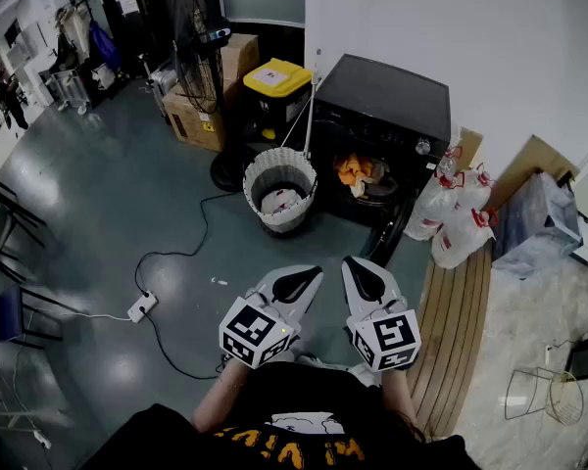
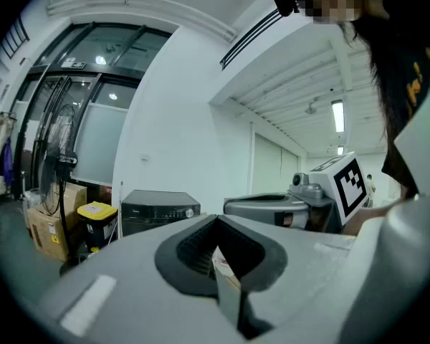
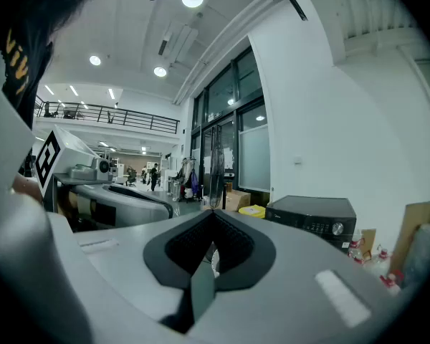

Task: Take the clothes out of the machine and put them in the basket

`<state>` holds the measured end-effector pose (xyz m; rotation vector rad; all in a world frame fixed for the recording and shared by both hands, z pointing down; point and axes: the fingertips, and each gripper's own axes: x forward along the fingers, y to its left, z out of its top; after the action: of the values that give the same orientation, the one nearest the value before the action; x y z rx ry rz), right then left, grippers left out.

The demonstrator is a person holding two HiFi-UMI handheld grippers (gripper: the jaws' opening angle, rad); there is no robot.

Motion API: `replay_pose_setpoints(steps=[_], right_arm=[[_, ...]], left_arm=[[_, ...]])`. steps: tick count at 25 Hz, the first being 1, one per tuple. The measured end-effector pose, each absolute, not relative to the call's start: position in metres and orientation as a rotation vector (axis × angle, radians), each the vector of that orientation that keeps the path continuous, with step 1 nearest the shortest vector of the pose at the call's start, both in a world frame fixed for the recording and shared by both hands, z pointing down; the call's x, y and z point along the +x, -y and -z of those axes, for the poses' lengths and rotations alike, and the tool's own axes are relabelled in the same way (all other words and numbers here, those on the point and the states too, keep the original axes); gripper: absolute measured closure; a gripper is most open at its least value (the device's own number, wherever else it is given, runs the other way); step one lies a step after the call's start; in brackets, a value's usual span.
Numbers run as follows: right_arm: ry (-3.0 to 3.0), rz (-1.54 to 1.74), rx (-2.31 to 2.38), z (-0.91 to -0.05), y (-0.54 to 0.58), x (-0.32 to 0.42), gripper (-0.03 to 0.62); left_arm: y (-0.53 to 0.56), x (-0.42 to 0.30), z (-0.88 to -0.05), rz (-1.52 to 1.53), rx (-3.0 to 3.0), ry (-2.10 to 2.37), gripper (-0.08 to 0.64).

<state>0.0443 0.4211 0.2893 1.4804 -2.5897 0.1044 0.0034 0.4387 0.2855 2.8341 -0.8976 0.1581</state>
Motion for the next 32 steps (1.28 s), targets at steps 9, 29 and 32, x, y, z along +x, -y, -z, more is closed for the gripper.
replay_pose_setpoints(steps=[9,29,32], right_arm=[[2.619,-0.133,1.494,-0.293,-0.427,0.050,0.582],[2.612,-0.194,1.524,-0.302,-0.425,0.059,0.581],[2.602,-0.195,1.531,-0.304,-0.416,0.064,0.581]], left_arm=[[-0.443,0.006,-0.285,-0.118,2.812,0.893,0.560],[-0.441,0.021,-0.295,-0.238,2.853,0.824,0.560],[-0.430,0.024,-0.298,-0.233,2.849,0.817,0.560]])
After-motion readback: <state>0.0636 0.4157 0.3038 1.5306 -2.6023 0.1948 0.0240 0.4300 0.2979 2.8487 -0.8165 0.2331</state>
